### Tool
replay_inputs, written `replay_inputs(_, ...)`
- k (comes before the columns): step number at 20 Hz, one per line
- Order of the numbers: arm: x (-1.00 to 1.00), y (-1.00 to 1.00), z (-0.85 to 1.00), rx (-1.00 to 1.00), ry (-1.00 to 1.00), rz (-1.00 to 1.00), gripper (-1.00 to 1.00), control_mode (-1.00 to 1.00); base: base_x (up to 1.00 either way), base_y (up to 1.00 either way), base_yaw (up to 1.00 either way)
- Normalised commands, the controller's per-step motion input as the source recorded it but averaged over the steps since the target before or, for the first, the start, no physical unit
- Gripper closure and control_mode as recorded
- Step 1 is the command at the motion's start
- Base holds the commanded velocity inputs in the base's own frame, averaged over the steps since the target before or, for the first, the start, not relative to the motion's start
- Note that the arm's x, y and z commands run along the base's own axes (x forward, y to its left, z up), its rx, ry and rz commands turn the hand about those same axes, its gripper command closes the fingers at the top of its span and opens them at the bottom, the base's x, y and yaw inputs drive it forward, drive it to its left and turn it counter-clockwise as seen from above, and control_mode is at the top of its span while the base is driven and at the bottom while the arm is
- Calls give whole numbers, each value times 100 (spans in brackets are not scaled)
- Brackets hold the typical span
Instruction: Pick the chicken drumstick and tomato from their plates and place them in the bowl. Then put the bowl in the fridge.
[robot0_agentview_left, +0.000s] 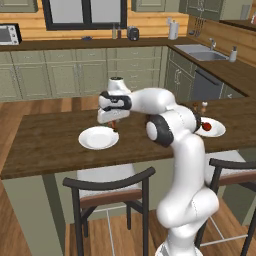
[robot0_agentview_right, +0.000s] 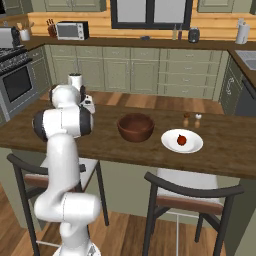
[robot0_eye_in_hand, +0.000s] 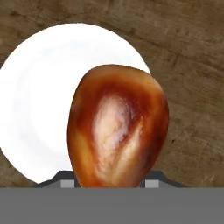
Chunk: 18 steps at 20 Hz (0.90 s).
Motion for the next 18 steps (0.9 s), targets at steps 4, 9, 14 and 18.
replay_inputs(4, -77, -100, 70, 12, 0, 0, 100, -100, 0, 0, 0)
replay_inputs(9, -93, -100, 35, 5, -5, 0, 100, -100, 0, 0, 0)
replay_inputs(14, -14, -100, 39, 5, -1, -2, 100, -100, 0, 0, 0)
replay_inputs(18, 22, -100, 4, 2, 0, 0, 100, -100, 0, 0, 0)
